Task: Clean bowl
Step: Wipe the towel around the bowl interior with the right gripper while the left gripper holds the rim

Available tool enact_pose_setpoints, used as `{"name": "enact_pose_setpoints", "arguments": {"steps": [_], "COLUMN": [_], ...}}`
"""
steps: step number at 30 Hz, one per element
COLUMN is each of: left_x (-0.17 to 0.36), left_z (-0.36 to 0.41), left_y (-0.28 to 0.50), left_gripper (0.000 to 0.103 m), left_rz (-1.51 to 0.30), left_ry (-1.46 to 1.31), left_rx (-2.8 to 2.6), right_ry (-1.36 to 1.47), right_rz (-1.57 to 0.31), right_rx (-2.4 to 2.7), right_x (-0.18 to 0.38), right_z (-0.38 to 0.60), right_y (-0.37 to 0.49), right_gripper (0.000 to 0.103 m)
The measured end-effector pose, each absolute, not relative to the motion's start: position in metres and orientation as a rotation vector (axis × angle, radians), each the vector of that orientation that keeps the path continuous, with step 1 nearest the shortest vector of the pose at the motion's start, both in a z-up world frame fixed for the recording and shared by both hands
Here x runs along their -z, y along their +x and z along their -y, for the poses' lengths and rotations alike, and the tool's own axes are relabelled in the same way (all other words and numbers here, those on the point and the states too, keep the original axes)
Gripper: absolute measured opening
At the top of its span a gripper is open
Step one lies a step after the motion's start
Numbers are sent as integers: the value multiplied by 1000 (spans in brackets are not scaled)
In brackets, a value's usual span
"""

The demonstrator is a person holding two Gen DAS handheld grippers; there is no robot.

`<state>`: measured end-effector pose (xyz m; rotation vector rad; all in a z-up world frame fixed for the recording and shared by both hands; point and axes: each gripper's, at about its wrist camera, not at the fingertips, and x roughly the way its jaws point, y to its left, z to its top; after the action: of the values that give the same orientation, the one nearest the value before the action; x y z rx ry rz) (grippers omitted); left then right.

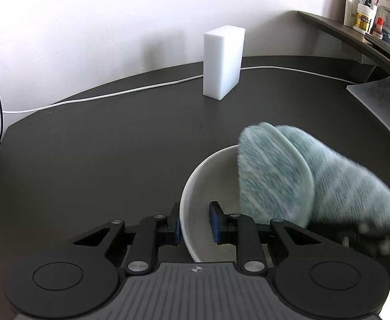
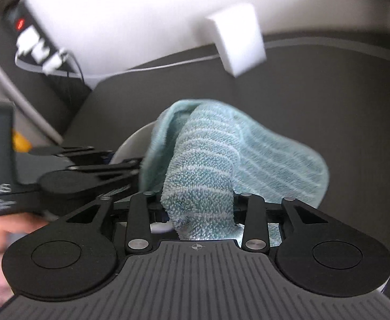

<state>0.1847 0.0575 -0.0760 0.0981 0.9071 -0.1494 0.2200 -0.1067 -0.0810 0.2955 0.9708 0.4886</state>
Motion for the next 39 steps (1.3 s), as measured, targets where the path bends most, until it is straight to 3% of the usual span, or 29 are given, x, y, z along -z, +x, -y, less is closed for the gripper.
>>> {"name": "enact_pose_setpoints", "arguments": {"steps": [3, 6, 11, 17, 20, 21, 22, 26, 29, 35, 39], "left_x": [76, 76, 75, 72, 74, 75, 76, 78, 78, 78, 77], "left_z": [-59, -58, -61, -57, -61, -62, -63, -64, -64, -61, -61], "left_y": [184, 181, 176, 185, 193, 194, 195, 192, 190, 187, 187], "left_gripper": [23, 25, 49, 45, 41, 32, 29, 27, 27, 27, 28], "left_rz": [-909, -916, -932, -922, -917, -924, -926, -913, -908, -902, -903], "left_ry": [100, 109, 75, 134, 140, 126, 113, 79, 61, 58, 56], "left_rx": [146, 144, 182, 179, 195, 217, 217, 188, 175, 150, 139], "right_ry": [336, 164, -250, -760, -882, -879, -871, -710, -341, 126, 239], "right_rz": [-978, -904, -767, -652, -614, -610, -606, -647, -773, -925, -972], "right_rx": [-448, -478, -480, -740, -869, -889, -891, -823, -681, -487, -487], "right_x": [82, 75, 66, 65, 61, 60, 59, 57, 56, 62, 62], "right_z": [99, 90, 76, 62, 58, 56, 55, 55, 78, 116, 122], "right_y": [207, 199, 206, 223, 226, 229, 231, 249, 267, 251, 222], "right_gripper": [46, 43, 34, 33, 33, 33, 33, 34, 35, 35, 37]}}
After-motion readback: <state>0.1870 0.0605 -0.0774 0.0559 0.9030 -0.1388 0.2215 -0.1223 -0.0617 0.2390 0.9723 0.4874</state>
